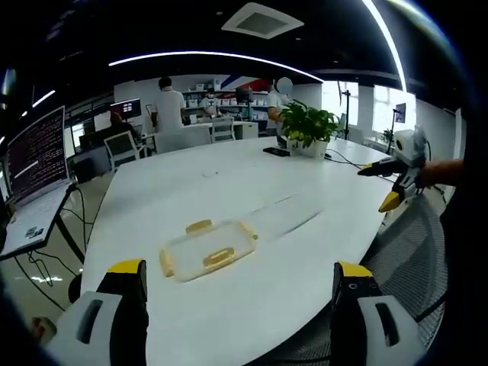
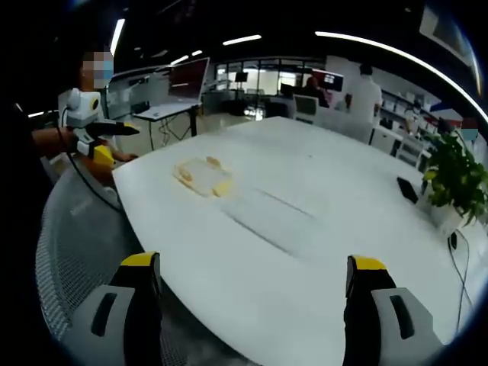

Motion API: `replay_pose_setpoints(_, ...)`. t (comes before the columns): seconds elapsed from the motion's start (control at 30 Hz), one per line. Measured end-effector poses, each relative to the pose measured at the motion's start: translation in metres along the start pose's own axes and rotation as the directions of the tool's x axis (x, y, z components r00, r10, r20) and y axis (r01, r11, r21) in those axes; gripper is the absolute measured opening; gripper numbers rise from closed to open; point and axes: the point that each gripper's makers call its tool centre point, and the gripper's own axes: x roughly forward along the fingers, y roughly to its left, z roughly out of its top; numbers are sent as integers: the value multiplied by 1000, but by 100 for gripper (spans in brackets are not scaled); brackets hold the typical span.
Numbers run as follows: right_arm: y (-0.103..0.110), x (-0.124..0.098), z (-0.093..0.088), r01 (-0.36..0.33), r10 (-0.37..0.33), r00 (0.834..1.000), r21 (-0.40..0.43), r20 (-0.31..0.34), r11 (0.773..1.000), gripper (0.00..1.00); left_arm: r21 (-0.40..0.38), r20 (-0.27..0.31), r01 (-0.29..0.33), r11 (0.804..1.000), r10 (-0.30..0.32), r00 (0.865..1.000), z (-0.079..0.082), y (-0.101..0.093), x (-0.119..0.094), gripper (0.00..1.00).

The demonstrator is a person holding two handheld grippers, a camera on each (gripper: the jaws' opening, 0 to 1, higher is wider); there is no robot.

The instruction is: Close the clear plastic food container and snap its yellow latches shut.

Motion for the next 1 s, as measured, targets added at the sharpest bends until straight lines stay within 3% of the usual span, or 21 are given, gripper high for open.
replay_pose_setpoints(1.0, 0, 0, 0, 2, -2, 1000, -2, 1, 1000, 99, 0, 6, 0, 1000, 0, 1000, 2, -1, 0, 99)
